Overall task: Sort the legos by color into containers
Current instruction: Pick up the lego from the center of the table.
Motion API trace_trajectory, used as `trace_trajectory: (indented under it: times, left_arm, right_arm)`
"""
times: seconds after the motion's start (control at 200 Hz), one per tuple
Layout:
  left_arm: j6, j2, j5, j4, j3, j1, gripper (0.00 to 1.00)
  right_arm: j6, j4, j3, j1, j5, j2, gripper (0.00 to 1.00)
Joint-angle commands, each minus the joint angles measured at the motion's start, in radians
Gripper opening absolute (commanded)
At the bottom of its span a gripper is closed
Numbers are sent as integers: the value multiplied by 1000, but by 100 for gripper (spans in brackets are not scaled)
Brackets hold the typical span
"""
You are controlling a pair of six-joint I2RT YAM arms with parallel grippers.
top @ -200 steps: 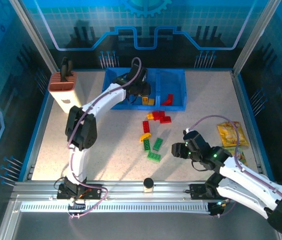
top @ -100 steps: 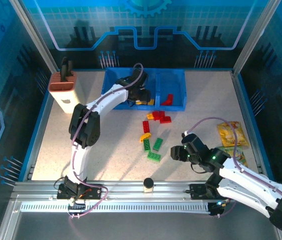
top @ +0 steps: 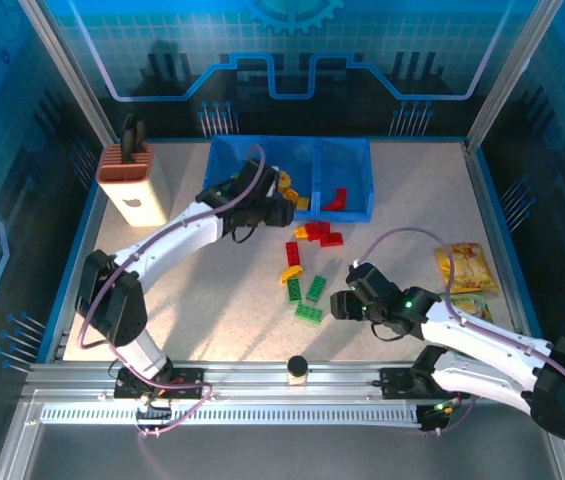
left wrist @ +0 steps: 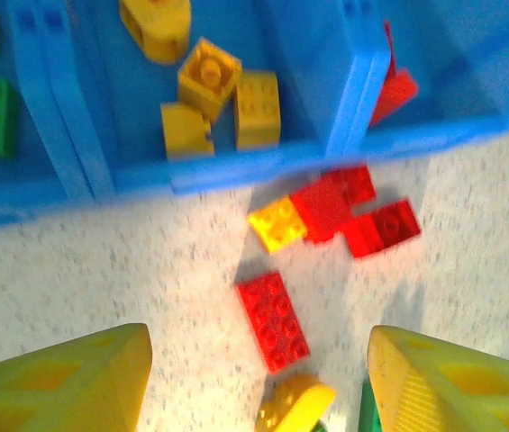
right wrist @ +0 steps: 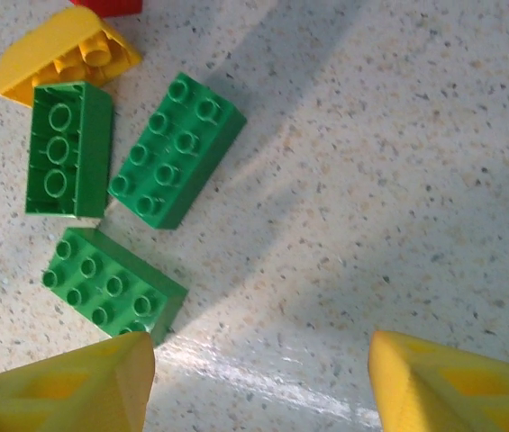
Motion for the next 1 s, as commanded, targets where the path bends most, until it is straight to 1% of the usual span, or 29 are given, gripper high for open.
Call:
trace_trajectory:
  times: [0.0, 0.16, 0.265, 0.37, 0.565, 0.725, 0.8, 0.865, 0.996]
  left_arm:
    - [-46, -56, -20, 28, -155, -30, 65]
    - [-129, -218, 4, 119, -402, -55, 65]
    - [-161, -340, -16, 121, -514, -82, 65]
    - [-189, -469, -35, 100, -610, -100, 65]
    - [-239, -688, -63, 30, -738, -113, 64]
    - [-259, -792, -60, -16, -783, -116, 64]
    - [-255, -815, -66, -34, -785, -116, 64]
    - [-249, -826, -70, -44, -782, -115, 64]
    - [-247, -837, -68, -52, -774, -115, 64]
  right_arm:
    - [-5, 16, 84, 14, 24, 79, 65]
    - [35, -9, 200, 18, 10, 255, 66]
    - [78, -32, 277, 22, 15, 382, 66]
    - [97, -19, 324, 25, 16, 469, 66]
    - [136, -51, 420, 25, 37, 638, 65]
    - [155, -69, 455, 23, 66, 719, 63]
    - [156, -86, 477, 24, 69, 754, 59]
    - [160, -97, 489, 25, 71, 772, 53]
    - [149, -114, 517, 26, 76, 779, 33]
